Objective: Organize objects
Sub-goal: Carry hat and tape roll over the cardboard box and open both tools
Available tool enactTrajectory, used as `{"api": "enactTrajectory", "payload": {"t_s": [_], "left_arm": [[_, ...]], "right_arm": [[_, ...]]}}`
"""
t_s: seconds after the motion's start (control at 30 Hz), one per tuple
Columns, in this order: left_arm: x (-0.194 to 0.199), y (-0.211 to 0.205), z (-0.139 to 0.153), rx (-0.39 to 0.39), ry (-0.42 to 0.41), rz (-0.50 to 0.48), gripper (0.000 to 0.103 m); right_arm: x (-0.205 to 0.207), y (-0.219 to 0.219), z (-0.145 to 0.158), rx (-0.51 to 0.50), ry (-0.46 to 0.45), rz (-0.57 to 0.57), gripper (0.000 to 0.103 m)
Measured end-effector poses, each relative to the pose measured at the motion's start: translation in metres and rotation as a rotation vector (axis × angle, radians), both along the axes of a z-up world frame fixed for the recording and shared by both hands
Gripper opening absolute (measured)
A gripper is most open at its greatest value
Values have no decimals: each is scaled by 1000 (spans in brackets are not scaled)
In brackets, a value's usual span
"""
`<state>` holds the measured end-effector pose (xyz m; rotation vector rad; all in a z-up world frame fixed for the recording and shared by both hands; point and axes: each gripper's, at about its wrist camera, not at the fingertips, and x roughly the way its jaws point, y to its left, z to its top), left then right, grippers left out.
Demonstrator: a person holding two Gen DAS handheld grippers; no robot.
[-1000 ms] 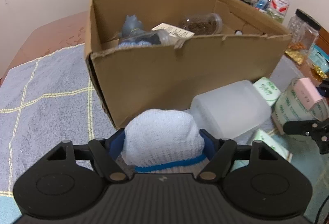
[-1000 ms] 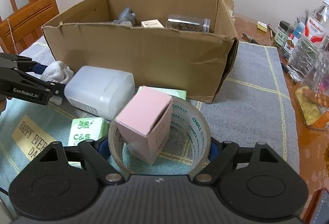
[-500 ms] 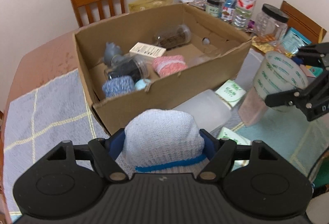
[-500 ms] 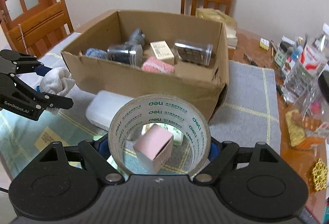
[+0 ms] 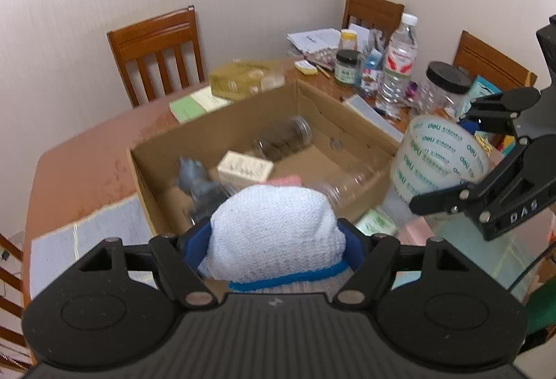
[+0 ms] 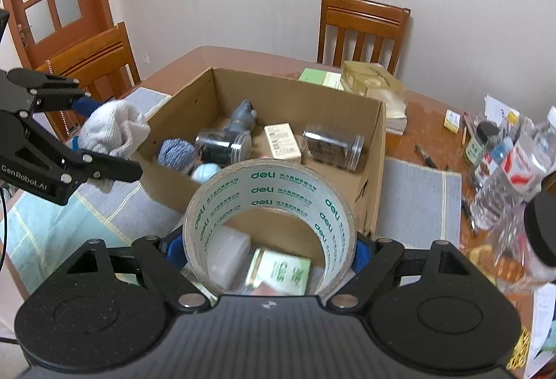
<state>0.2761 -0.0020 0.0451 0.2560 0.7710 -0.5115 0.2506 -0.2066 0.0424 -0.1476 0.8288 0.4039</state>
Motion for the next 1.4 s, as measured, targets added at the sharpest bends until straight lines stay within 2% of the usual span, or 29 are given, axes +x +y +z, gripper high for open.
{"api": "enactTrajectory", "payload": {"t_s": [0.2, 0.57, 0.63, 0.7, 1.17, 1.27, 1.33, 1.4], "left_arm": [[29, -6, 8, 16, -37, 19, 75], [69, 6, 1, 41, -10, 87, 75], [73, 8, -2, 43, -1, 97, 75], [77, 8, -4, 43, 11, 101, 75], [109, 5, -15, 56, 38, 113, 76], [120, 4, -17, 72, 30, 135, 80], [125, 3, -18, 108, 5, 182, 97], [125, 4, -19, 120, -9, 207, 97]], "right_arm": [[29, 3, 9, -22, -23, 21, 88], [99, 6, 0, -57, -18, 17, 89], [108, 8, -5, -73, -23, 4, 96], [113, 9, -7, -78, -38, -15, 103], [104, 1, -9, -53, -2, -42, 103], [98, 1, -7, -51, 1, -50, 103], [95, 1, -6, -47, -1, -52, 103], [91, 3, -6, -51, -1, -57, 103]]}}
